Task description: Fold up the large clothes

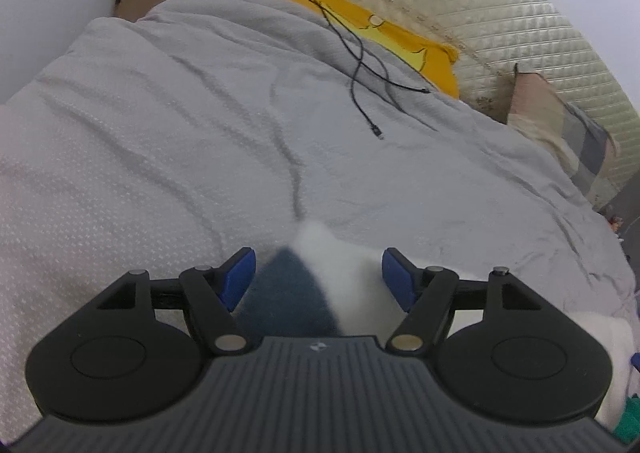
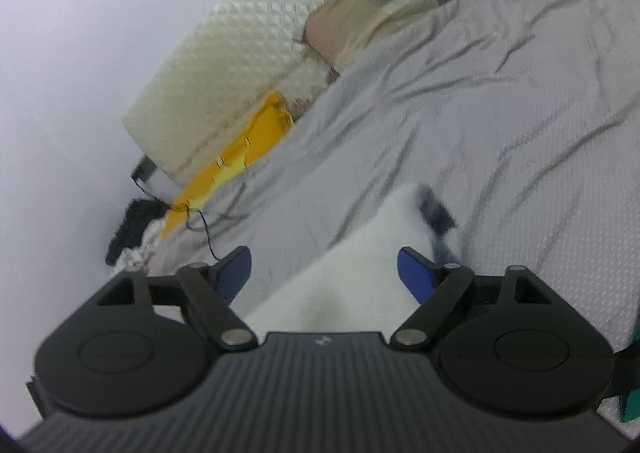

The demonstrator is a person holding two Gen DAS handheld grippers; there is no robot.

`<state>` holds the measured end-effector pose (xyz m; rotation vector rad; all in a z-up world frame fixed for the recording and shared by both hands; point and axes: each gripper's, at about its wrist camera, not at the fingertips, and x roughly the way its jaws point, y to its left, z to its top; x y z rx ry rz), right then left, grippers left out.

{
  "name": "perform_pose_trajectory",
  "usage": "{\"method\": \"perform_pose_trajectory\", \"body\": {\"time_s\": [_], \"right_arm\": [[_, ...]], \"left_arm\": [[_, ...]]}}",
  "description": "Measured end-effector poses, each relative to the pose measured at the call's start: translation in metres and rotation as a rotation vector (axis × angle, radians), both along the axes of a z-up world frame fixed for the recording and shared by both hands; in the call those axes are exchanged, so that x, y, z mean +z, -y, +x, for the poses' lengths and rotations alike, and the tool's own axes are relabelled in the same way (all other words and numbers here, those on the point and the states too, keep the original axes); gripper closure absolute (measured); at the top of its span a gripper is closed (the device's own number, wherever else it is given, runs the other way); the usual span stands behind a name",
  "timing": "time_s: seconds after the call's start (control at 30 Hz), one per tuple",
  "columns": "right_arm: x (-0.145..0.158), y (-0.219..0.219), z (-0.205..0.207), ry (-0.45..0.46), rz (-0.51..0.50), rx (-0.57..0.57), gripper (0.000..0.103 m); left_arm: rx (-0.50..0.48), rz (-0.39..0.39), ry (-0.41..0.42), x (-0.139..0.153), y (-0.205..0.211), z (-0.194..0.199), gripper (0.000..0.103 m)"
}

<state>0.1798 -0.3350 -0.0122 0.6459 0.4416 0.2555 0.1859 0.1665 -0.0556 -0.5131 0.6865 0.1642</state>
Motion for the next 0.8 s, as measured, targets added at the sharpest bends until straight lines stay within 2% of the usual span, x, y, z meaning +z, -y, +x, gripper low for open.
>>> {"method": "perform_pose_trajectory", "body": {"time_s": [0.17, 0.27, 0.47, 0.57, 0.63, 0.7, 0.8], "right_arm": [[0.008, 0.010, -0.013, 0.037, -0.028, -0.048, 0.018], [0.002, 0.011, -0.010, -0.010, -0.074, -0.093, 0.018], [-0.021, -0.003, 0.017, -0.120, -0.253, -0.151, 0.019], [-0.035, -0.009, 0.026, -0.152, -0.253, -0.136, 0.030], [-0.041, -0.014, 0.024, -0.159, -0.249, -0.128, 0.038], [-0.042, -0.016, 0.021, -0.158, -0.262, -0.125, 0.055], [-0.039, -0.011, 0.012, -0.155, -0.221, -0.110, 0.073]], "left_arm": [[-0.013, 0.001, 0.008, 0.003, 0.006, -0.008, 0.028], [-0.008, -0.002, 0.004, 0.001, 0.007, -0.009, 0.028], [0.000, 0.020, -0.011, -0.004, 0.012, -0.009, 0.028], [-0.001, 0.023, -0.010, -0.007, 0.011, -0.008, 0.029], [-0.001, 0.032, -0.005, -0.007, 0.013, -0.009, 0.036], [-0.002, 0.067, -0.003, -0.005, 0.015, -0.010, 0.057], [-0.018, 0.090, 0.025, 0.003, 0.016, -0.016, 0.076]]}}
